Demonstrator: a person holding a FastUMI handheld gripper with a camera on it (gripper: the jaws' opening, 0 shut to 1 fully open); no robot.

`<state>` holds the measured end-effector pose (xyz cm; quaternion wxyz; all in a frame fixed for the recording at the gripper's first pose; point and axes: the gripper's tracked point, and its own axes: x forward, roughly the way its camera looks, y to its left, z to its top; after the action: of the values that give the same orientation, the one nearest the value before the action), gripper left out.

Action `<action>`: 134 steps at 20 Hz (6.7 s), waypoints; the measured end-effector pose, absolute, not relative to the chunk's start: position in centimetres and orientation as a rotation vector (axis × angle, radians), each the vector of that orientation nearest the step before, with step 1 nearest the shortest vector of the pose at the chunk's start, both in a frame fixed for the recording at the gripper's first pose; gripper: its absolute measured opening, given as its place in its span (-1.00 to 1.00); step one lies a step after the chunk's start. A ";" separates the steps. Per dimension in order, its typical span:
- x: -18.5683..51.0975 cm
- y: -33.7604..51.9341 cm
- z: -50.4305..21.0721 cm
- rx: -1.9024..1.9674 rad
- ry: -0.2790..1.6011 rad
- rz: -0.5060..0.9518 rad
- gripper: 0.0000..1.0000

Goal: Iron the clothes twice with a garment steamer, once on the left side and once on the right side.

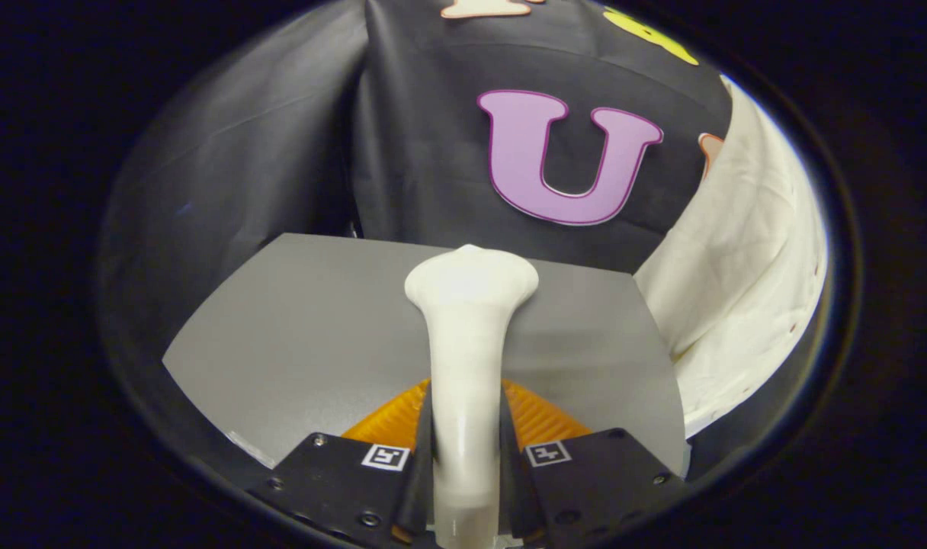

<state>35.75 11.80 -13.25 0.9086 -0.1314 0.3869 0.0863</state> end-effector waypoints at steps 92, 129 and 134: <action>34.7 -21.7 -11.6 -0.059 0.535 -0.240 -0.21; 26.6 -20.6 -12.3 -0.136 0.437 -0.052 -0.36; 26.9 -21.9 -3.5 -0.111 0.319 -0.095 -0.37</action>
<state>26.93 -21.92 -3.45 0.9847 -0.0551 0.1586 -0.0474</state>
